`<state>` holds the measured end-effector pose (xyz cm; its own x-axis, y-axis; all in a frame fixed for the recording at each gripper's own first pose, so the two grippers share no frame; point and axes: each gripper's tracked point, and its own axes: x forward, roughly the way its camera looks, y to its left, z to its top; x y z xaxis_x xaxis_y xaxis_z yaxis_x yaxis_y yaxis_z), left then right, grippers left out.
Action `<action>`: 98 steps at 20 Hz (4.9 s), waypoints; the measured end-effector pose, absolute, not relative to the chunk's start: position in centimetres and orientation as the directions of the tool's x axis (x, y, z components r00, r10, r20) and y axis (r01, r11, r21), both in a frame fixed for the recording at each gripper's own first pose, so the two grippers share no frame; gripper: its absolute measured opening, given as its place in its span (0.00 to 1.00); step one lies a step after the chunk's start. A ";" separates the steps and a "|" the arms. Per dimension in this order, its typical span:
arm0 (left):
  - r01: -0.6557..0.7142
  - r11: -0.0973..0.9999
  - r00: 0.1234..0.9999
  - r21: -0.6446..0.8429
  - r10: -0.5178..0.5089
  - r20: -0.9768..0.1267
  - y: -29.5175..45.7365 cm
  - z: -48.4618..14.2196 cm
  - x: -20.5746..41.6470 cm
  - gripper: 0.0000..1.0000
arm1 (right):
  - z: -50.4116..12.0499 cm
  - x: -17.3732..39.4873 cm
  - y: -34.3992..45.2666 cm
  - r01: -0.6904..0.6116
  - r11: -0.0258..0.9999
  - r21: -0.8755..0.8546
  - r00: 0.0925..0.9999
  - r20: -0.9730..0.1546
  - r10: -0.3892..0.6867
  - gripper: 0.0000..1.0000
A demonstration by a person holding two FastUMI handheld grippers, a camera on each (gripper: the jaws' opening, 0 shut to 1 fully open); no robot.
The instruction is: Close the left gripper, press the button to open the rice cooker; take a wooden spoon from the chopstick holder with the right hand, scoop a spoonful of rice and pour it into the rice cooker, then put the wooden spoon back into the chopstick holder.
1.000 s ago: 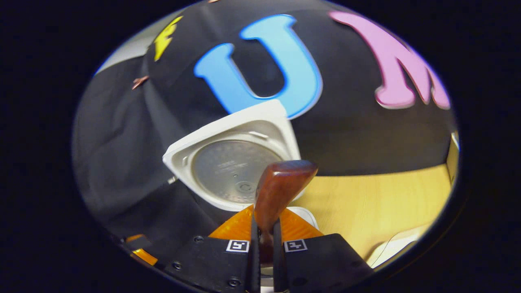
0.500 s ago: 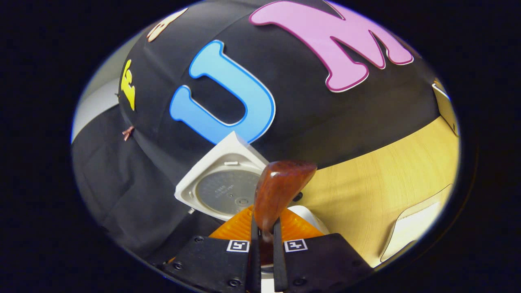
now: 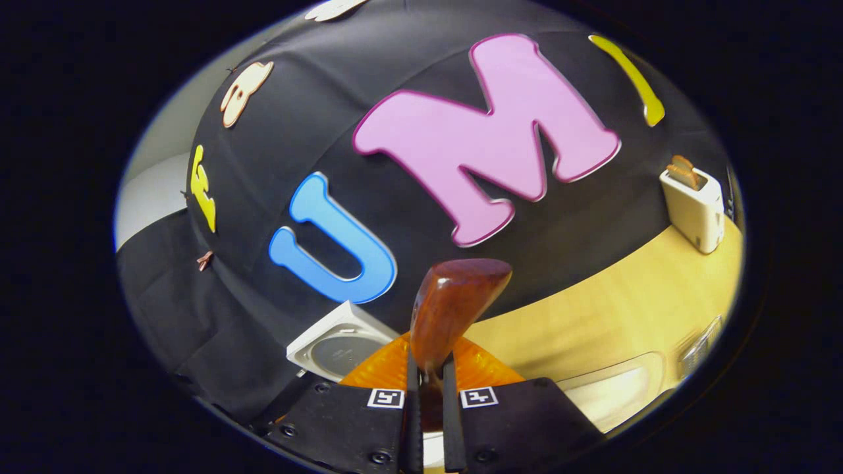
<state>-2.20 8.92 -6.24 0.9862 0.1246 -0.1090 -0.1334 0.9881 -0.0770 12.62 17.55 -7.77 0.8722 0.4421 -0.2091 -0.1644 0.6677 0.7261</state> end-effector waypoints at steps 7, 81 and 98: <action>-0.104 0.993 0.990 -0.064 0.097 -0.104 5.1 -5.3 0.2 0.96 | -8.6 11.0 2.5 -0.068 0.751 0.656 0.920 -0.249 0.301 0.16; -0.348 0.935 0.937 0.065 0.348 0.007 18.5 6.0 19.9 0.95 | -15.4 -2.7 -8.6 0.116 0.957 0.266 0.913 -0.409 0.003 0.97; -0.335 0.939 0.929 0.078 0.343 -0.137 14.4 0.9 15.8 0.98 | -16.0 -2.3 -7.4 0.077 0.960 0.268 0.901 -0.430 0.048 0.98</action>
<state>15.81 14.36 0.90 0.9294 0.3429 -0.1367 -0.3350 0.9390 0.0780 -2.34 -7.36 -16.00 0.9014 0.0482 -0.4303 0.0766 0.9604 0.2679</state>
